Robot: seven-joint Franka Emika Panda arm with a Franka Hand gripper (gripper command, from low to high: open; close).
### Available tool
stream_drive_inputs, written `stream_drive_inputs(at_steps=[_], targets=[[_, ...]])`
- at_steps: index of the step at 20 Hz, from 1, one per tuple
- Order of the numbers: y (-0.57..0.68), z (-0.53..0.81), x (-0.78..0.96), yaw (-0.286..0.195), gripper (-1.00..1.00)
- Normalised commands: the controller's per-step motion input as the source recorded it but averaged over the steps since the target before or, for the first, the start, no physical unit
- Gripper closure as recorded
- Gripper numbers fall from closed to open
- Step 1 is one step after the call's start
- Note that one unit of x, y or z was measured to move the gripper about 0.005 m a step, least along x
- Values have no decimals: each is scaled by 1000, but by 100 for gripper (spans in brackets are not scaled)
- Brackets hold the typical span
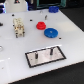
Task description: Insert the blue gear onto the right peg, followed by the red gear
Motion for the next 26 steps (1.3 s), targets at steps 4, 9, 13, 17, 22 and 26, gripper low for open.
stream_drive_inputs(at_steps=[4, 9, 13, 17, 22, 26], targets=[[598, -233, -484, 0, -100], [535, -318, -411, 0, -100], [357, -487, -277, 0, -100], [274, -536, -249, 0, -100], [154, -576, -258, 0, -100], [86, -580, -245, 0, -100]])
